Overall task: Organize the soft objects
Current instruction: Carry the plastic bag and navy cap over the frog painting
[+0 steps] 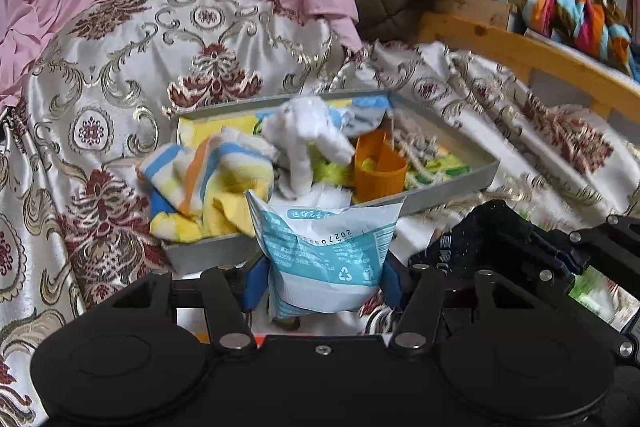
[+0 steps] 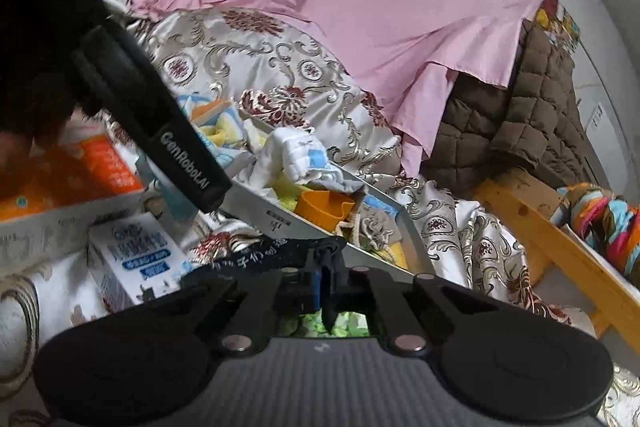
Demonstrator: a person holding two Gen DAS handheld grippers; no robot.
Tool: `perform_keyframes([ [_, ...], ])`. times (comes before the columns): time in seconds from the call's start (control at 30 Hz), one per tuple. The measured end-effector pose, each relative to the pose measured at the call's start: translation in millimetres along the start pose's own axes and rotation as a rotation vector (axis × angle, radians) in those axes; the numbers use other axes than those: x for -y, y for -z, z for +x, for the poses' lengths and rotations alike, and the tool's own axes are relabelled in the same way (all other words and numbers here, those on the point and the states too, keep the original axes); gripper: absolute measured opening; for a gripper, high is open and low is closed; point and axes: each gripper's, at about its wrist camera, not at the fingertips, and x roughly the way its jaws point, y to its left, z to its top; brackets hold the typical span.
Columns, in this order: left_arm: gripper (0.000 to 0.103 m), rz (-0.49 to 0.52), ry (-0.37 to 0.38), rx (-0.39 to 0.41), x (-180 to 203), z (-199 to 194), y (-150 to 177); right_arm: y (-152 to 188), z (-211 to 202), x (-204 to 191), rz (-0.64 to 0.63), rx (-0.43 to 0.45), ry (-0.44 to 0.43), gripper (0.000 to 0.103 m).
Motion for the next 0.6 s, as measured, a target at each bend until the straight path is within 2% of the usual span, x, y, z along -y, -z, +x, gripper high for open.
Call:
perform_keyframes([
  [0.3,0.058,-0.063,0.023,0.095,-11,-10,-29,-21,-10,32,0.059,0.023,0.009,0.003],
  [0.37,0.058,-0.073,0.019,0.111,-13,-6,-36,-30,-6,44,0.084,0.021,-0.011,0.003],
  [0.6,0.058,-0.090,0.012,0.198,-16,24,-83,-73,39,88,0.110,0.056,-0.092,0.003],
])
